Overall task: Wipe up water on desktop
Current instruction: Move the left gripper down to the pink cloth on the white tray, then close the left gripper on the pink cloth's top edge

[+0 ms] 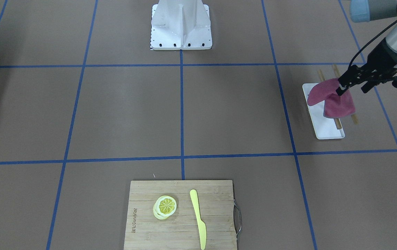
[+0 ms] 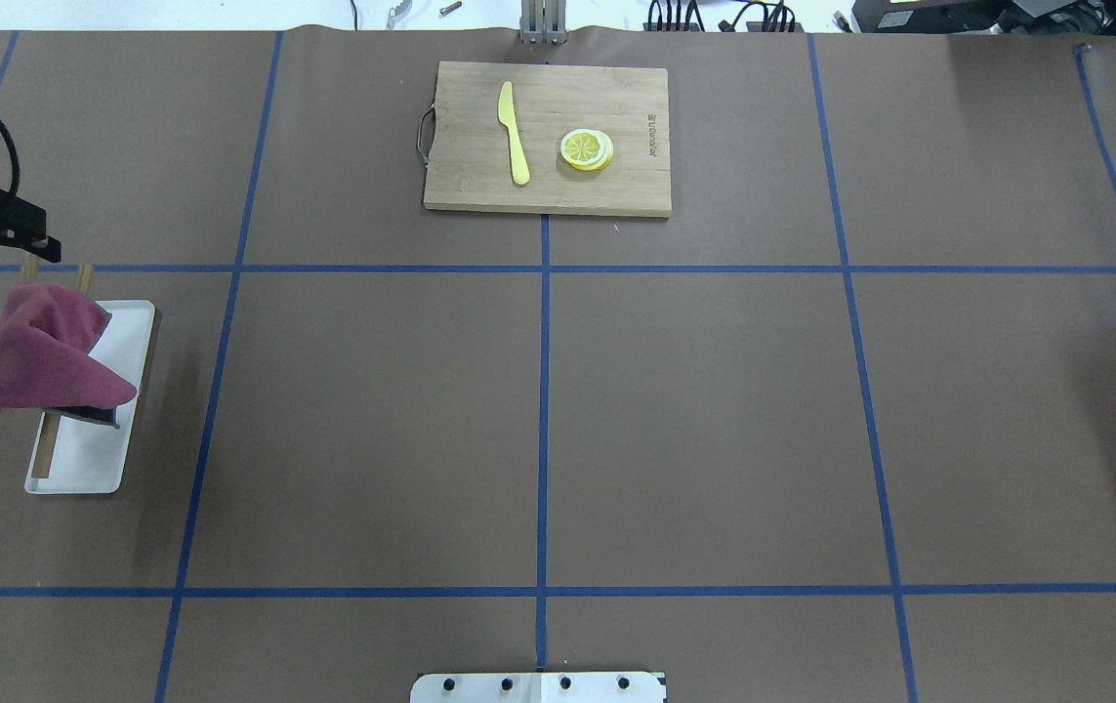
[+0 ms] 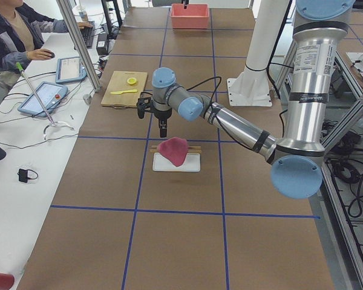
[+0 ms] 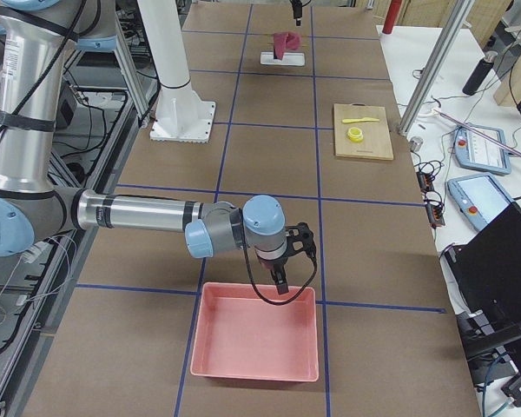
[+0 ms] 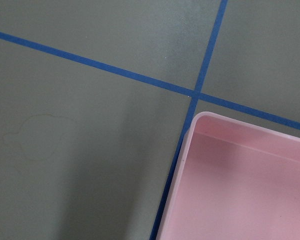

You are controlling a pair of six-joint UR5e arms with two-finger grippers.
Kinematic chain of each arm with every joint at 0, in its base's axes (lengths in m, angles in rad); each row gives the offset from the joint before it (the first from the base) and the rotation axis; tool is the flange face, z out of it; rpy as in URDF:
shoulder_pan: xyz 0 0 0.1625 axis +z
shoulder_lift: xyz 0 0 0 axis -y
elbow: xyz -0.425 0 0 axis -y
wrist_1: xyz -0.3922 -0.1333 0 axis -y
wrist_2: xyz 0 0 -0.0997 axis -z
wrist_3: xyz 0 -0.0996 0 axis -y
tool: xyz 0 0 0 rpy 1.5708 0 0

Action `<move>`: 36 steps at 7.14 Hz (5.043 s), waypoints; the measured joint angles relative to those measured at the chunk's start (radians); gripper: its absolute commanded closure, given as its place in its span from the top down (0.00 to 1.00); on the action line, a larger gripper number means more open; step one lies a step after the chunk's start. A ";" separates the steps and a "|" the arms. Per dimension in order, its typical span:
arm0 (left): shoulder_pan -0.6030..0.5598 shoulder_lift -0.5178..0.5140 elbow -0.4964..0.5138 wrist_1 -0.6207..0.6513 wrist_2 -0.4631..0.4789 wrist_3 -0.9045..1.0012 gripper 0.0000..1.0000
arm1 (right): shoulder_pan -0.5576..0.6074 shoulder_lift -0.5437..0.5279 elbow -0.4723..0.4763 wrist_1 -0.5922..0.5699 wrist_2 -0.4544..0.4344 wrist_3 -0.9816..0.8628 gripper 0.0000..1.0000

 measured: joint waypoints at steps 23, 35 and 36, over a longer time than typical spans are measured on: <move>0.190 -0.045 -0.053 0.365 0.387 -0.070 0.56 | -0.001 -0.045 -0.019 0.127 -0.004 0.002 1.00; 0.201 -0.045 -0.057 0.362 0.385 -0.081 0.47 | -0.001 -0.047 -0.035 0.127 -0.004 0.002 1.00; 0.203 -0.045 -0.058 0.362 0.385 -0.081 0.19 | -0.001 -0.047 -0.041 0.127 -0.004 0.002 1.00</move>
